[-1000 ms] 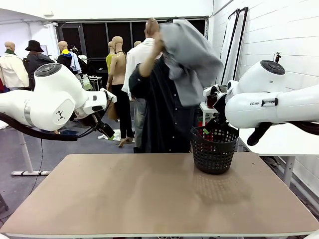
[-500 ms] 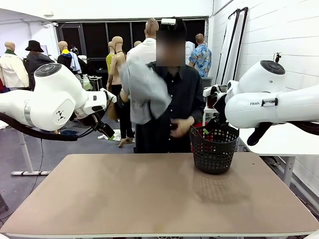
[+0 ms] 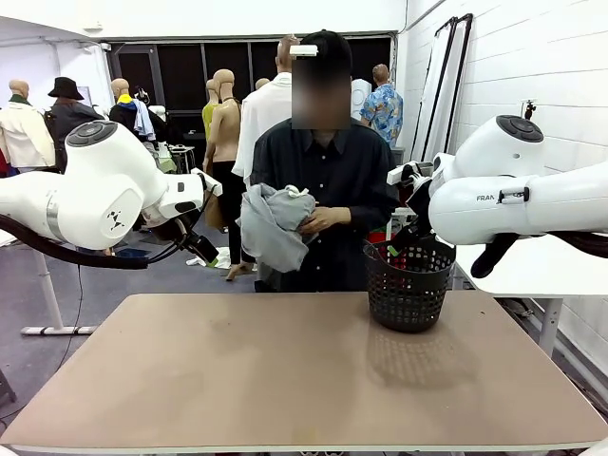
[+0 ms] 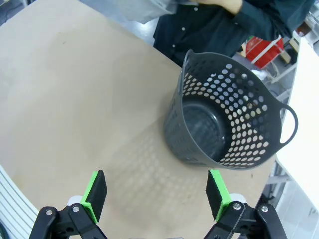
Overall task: Fold the training pants.
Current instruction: Grab both ends of the Training pants handed by a person.
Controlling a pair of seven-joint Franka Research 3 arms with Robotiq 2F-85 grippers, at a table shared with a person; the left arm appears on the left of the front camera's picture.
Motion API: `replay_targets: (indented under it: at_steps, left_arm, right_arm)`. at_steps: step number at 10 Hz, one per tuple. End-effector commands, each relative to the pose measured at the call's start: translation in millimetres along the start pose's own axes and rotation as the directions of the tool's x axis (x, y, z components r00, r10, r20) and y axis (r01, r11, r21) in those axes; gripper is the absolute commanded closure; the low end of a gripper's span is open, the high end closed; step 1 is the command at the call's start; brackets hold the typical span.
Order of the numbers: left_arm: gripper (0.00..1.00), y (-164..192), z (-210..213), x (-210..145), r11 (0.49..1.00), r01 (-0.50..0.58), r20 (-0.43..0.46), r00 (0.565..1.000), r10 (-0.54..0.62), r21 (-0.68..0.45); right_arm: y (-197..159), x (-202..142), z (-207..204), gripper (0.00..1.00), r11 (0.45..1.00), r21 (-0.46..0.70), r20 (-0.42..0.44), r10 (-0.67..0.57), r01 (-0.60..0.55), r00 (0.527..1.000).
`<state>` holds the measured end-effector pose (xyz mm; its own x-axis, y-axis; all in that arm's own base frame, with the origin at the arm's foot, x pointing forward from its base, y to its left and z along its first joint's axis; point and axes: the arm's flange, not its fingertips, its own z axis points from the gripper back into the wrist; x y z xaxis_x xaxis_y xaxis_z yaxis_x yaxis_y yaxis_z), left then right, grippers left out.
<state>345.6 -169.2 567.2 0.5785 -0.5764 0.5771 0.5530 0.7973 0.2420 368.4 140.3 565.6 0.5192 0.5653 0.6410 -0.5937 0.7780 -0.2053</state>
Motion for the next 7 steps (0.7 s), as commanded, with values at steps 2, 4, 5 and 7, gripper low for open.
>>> replay_targets:
  at_steps: [2,4,5,7]
  left_arm:
    - [0.00,1.4,-0.5,-0.2,1.000,0.008,-0.001,1.000,-0.008,0.000]
    - [0.00,1.4,-0.5,-0.2,1.000,0.008,-0.001,1.000,-0.008,0.000]
    - [0.00,1.4,-0.5,-0.2,1.000,0.008,-0.001,1.000,-0.008,0.000]
    - [0.00,1.4,-0.5,-0.2,1.000,0.008,-0.001,1.000,-0.008,0.000]
  right_arm:
    - [-0.8,-0.2,-0.1,0.00,1.000,0.004,0.002,-0.002,0.002,1.000]
    - [-0.8,-0.2,-0.1,0.00,1.000,0.004,0.002,-0.002,0.002,1.000]
    - [-0.8,-0.2,-0.1,0.00,1.000,0.004,0.002,-0.002,0.002,1.000]
    - [-0.8,-0.2,-0.1,0.00,1.000,0.004,0.002,-0.002,0.002,1.000]
